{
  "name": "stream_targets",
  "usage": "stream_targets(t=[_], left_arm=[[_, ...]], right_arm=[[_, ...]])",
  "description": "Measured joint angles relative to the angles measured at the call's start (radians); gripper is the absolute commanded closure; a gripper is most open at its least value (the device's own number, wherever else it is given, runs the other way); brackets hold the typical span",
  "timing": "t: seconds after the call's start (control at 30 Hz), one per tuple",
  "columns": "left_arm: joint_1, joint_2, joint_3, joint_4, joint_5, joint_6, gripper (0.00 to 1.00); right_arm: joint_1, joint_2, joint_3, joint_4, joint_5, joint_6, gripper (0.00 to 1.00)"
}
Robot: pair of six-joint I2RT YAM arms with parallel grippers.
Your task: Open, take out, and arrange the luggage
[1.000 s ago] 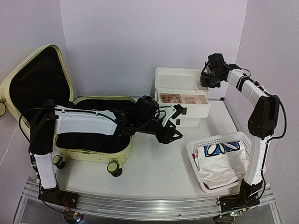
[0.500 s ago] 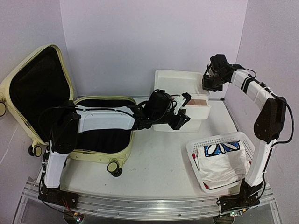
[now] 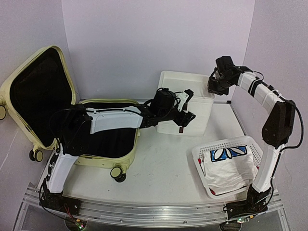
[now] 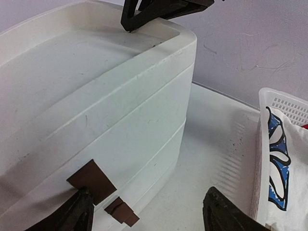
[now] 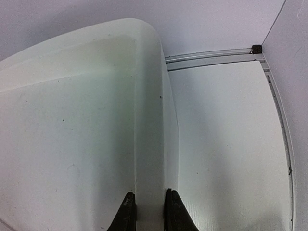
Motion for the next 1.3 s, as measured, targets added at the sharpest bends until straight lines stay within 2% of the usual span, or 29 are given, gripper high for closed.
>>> stream_targets(t=[0.1, 0.2, 0.33, 0.47, 0.53, 0.63, 0.73, 0.87, 0.97, 1.07, 1.17, 1.3], left_arm=[[0.000, -0.029, -0.050, 0.010, 0.008, -0.020, 0.14], [0.009, -0.109, -0.192, 0.001, -0.005, -0.095, 0.13], [0.013, -0.191, -0.337, -0.025, -0.075, -0.243, 0.18], [0.006, -0.175, -0.332, -0.027, -0.154, -0.351, 0.30], [0.000, -0.134, -0.293, -0.022, -0.198, -0.387, 0.32], [-0.006, -0.060, -0.244, 0.003, -0.264, -0.417, 0.29], [-0.009, -0.012, -0.253, 0.071, -0.306, -0.423, 0.24], [-0.014, 0.014, -0.310, 0.204, -0.345, -0.415, 0.22], [-0.024, 0.032, -0.321, 0.297, -0.373, -0.390, 0.15], [-0.043, 0.047, -0.323, 0.386, -0.404, -0.355, 0.12], [-0.059, 0.063, -0.321, 0.450, -0.435, -0.323, 0.16], [-0.075, 0.106, -0.286, 0.502, -0.491, -0.285, 0.28]], right_arm=[[0.006, 0.000, -0.002, -0.001, 0.020, 0.019, 1.00], [0.018, -0.007, -0.006, -0.016, 0.045, 0.041, 1.00], [0.024, -0.008, 0.001, -0.033, 0.053, 0.059, 1.00], [0.026, -0.007, 0.013, -0.058, 0.050, 0.074, 1.00], [0.028, -0.007, 0.015, -0.067, 0.050, 0.080, 1.00], [0.028, -0.007, 0.017, -0.071, 0.049, 0.086, 1.00], [0.028, -0.007, 0.019, -0.076, 0.048, 0.093, 1.00], [0.029, -0.006, 0.024, -0.082, 0.048, 0.101, 1.00], [0.029, -0.005, 0.026, -0.085, 0.047, 0.111, 1.00], [0.029, -0.005, 0.026, -0.086, 0.047, 0.118, 1.00], [0.029, -0.005, 0.028, -0.090, 0.043, 0.122, 1.00], [0.029, -0.005, 0.030, -0.095, 0.038, 0.129, 1.00]])
